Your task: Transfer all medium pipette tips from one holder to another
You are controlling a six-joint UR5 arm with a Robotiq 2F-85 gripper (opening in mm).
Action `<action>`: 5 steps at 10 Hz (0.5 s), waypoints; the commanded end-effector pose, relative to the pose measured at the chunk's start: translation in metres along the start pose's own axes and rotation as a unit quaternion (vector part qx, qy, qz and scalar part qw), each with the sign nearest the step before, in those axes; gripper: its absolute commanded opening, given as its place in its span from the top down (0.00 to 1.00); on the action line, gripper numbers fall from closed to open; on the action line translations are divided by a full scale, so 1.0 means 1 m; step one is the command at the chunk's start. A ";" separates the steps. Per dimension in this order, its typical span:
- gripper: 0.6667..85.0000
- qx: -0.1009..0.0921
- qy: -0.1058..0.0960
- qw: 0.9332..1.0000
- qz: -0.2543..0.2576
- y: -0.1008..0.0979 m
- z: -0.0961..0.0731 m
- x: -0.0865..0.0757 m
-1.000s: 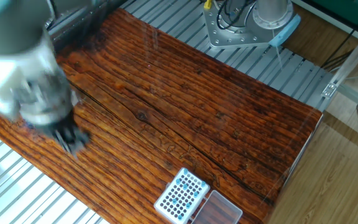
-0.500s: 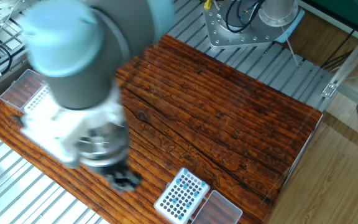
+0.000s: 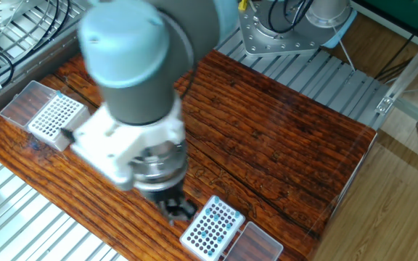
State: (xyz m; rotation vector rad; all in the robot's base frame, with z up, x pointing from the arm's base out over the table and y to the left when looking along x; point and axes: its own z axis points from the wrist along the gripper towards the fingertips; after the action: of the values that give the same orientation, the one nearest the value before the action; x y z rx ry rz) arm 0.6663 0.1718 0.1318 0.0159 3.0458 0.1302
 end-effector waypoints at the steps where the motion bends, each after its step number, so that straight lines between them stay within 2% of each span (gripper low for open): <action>1: 0.99 0.055 0.040 0.997 -0.030 -0.025 -0.002 0.030; 2: 0.99 0.066 0.053 0.993 -0.087 -0.033 -0.003 0.034; 3: 0.99 0.057 0.040 0.985 -0.159 -0.028 -0.002 0.025; 4: 0.99 0.064 0.032 0.977 -0.201 -0.032 -0.002 0.019; 5: 0.99 0.063 0.044 0.979 -0.190 -0.032 -0.002 0.026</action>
State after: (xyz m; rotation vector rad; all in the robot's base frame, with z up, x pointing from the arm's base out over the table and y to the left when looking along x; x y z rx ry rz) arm 0.6449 0.1456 0.1279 -0.3745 3.0812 -0.0583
